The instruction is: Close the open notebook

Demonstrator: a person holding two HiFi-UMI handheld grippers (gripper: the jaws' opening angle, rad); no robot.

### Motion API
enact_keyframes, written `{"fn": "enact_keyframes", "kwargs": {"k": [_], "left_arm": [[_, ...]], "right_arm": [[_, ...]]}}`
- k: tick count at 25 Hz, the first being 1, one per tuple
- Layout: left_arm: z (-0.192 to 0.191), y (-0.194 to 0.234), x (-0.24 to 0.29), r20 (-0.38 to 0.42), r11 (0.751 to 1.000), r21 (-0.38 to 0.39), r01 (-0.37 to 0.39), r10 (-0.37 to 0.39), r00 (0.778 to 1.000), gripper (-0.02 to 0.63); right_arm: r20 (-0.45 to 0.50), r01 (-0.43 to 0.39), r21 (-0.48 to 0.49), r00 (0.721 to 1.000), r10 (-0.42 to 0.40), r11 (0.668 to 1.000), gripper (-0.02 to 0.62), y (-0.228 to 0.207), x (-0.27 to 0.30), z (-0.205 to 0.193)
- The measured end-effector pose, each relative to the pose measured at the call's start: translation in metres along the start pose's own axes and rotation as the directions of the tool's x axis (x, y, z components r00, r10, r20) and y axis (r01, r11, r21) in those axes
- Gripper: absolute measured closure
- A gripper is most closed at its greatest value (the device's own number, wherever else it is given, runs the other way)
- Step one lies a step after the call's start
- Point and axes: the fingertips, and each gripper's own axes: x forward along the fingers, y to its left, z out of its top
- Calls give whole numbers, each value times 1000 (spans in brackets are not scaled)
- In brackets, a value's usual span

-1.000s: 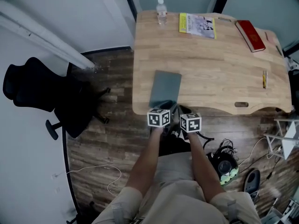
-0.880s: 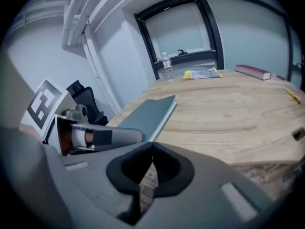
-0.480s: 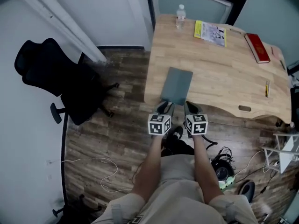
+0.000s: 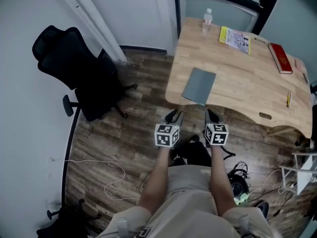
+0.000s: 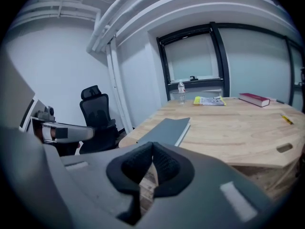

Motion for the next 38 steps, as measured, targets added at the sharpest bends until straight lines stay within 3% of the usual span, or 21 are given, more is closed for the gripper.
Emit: {"fn": "enact_keyframes", "kwargs": {"k": [6, 9, 10, 22, 38], "left_arm": [[4, 1, -23, 34, 1000, 7, 19, -19, 999, 496], [6, 6, -30, 60, 1000, -15, 19, -19, 998, 592], [6, 7, -31, 65, 999, -28, 21, -19, 998, 598], [7, -6, -29, 43, 996, -4, 86, -86, 995, 598], [8, -1, -33, 46, 997, 7, 77, -77, 996, 598]], "right_arm": [[12, -12, -8, 1000, 12, 1000, 594, 13, -8, -1], [22, -21, -29, 1000, 21, 999, 594, 20, -9, 4], [23, -23, -35, 999, 24, 999, 594, 22, -9, 6], [13, -36, -74, 999, 37, 997, 594, 24, -13, 14], [3, -34, -91, 999, 35, 995, 594, 25, -14, 13]]}}
